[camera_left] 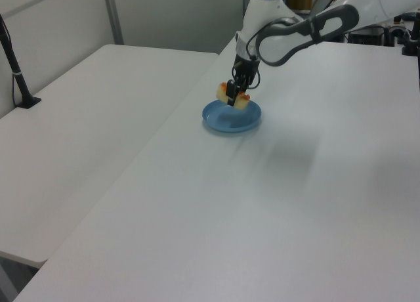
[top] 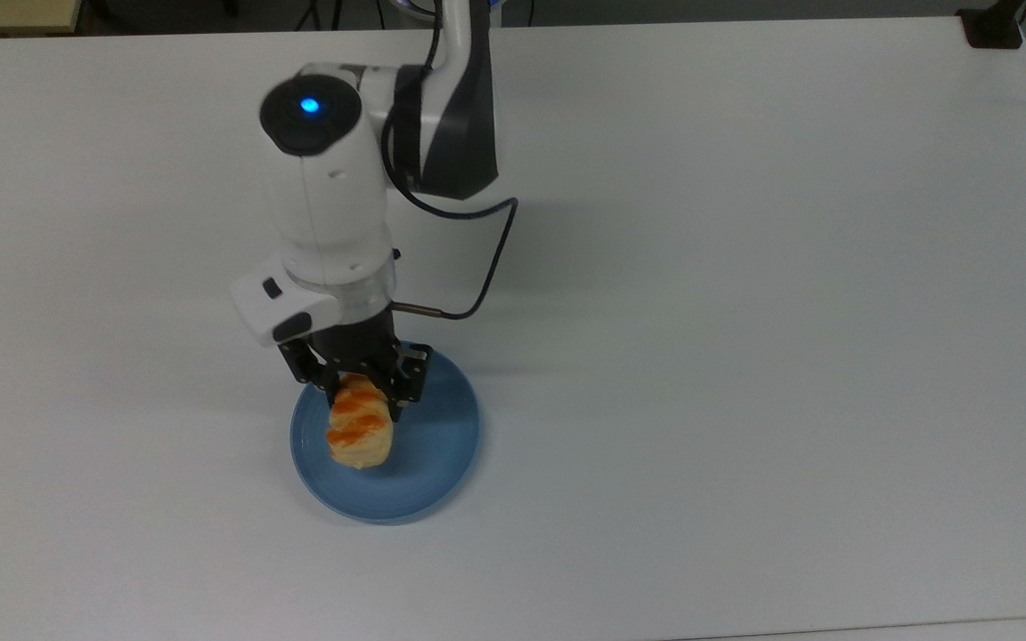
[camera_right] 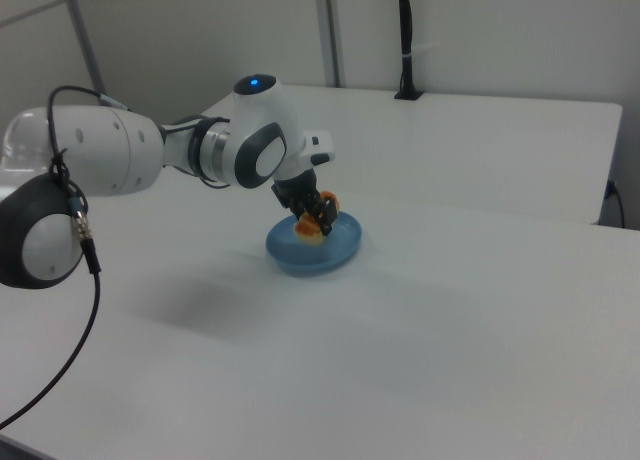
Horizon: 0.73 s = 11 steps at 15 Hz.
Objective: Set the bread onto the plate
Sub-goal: 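Lower the bread roll onto the plate and open the gripper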
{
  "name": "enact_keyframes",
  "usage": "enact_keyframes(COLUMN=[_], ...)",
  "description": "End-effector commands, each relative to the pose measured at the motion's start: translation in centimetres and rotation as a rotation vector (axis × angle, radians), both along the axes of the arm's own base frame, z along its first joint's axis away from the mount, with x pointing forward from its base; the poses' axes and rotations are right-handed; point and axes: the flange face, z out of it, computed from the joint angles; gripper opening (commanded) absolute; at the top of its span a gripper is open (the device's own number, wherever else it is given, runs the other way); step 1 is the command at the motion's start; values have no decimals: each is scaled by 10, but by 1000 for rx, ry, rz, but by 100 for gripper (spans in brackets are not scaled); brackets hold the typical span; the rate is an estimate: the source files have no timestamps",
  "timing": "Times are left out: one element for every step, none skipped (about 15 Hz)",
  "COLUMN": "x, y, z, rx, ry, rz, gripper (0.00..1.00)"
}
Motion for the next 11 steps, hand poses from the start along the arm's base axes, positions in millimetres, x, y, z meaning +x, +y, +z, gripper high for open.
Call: enact_keyframes(x=[12,11,11,10,10,10,10,10,9,8,5], y=[14,16,18,19,20,20,20,20,19,17,13], z=[-11,-13,-15,-17,-18,-18,-18,-18,-12,-3,14], rx=[-23,-24,-28,-40,-58,-70,-72,-71,-70,-61,-57], ry=[-16,-13,-8,-5,-1,-1,-1,-1,-7,-15,-28], rz=[26,28,34,42,52,57,58,56,54,44,37], gripper=[67,72,96,100,100,100,100,100,100,100,100])
